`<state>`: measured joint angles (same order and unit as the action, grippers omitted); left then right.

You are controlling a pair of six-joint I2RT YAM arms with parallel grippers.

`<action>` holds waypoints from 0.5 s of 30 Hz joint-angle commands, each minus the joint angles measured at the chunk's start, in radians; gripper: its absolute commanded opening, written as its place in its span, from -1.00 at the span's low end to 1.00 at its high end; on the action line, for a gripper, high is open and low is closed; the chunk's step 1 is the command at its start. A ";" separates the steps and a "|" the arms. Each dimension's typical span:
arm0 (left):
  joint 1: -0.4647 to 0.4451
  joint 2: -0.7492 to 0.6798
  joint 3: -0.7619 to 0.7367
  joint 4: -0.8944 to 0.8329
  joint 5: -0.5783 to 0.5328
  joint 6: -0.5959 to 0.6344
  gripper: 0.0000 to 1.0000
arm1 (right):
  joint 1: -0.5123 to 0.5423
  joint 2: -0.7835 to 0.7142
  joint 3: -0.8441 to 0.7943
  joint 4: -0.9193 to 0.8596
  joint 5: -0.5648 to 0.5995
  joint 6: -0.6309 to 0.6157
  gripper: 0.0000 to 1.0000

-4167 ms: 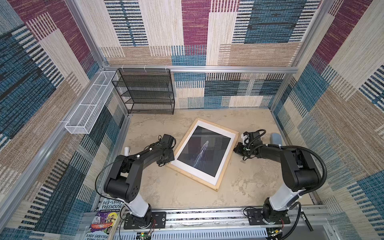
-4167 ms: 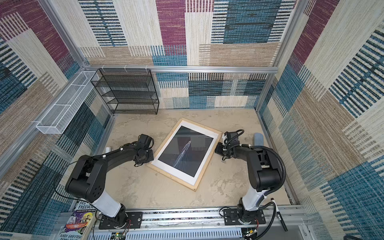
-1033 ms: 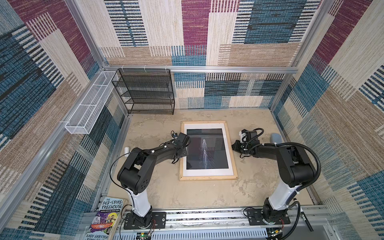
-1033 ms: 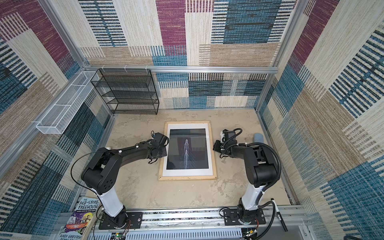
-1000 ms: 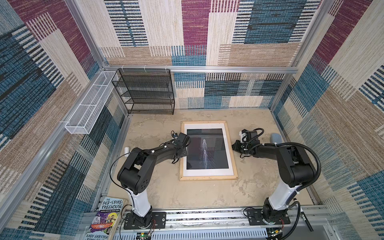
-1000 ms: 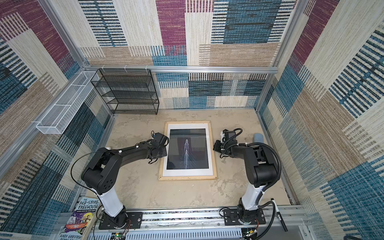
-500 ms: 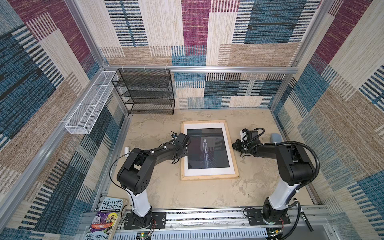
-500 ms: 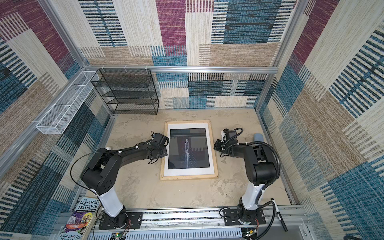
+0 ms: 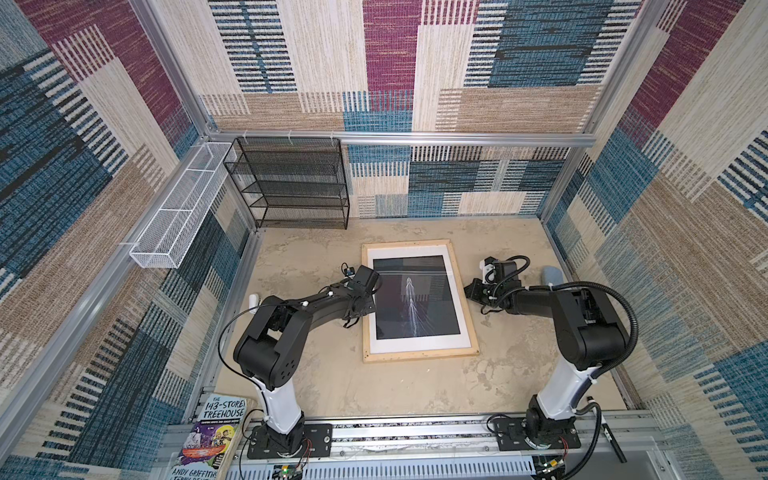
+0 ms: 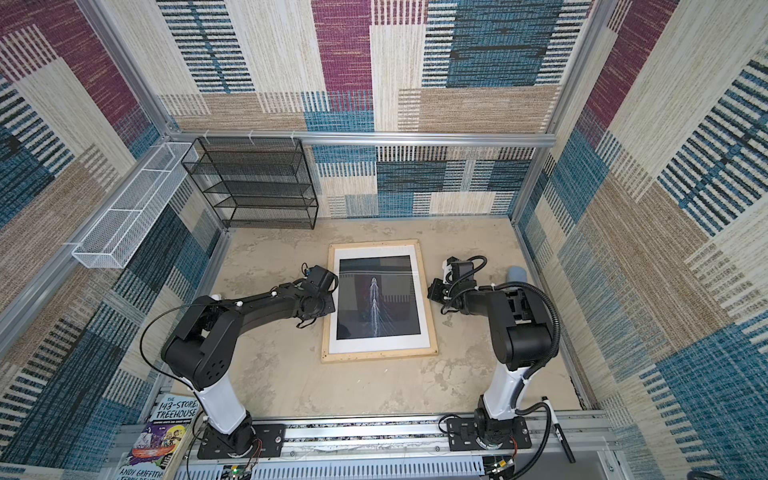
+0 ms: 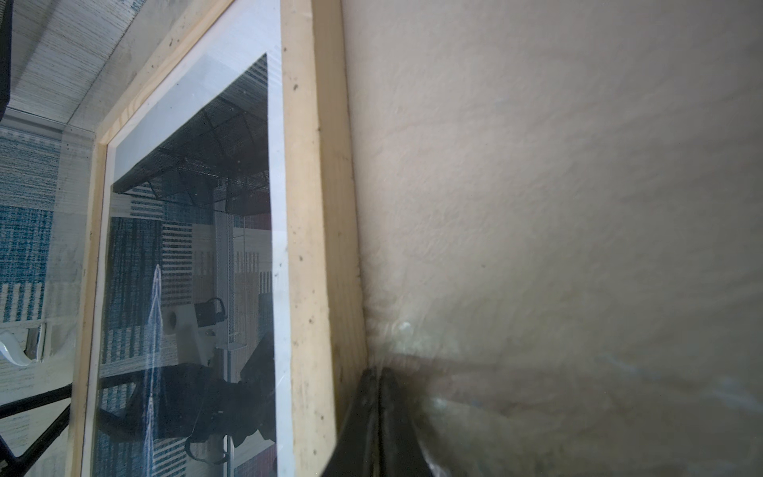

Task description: Put the photo into the frame

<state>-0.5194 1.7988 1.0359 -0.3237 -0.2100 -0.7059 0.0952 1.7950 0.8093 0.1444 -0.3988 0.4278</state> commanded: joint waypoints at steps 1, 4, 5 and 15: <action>0.001 0.002 0.002 -0.110 0.166 0.004 -1.00 | -0.001 -0.002 -0.011 -0.068 -0.136 -0.008 -0.81; 0.004 -0.008 0.007 -0.124 0.146 0.010 -1.00 | -0.016 -0.006 -0.015 -0.066 -0.132 -0.005 -0.81; 0.005 -0.010 0.008 -0.131 0.137 0.011 -1.00 | -0.022 -0.008 -0.017 -0.064 -0.130 -0.003 -0.81; 0.051 0.004 0.034 -0.140 0.114 0.056 -1.00 | -0.052 -0.041 -0.039 -0.069 -0.119 -0.004 -0.81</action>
<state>-0.4763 1.7866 1.0580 -0.4084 -0.1165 -0.6949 0.0441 1.7645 0.7757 0.0982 -0.5064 0.4282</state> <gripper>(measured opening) 0.055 0.095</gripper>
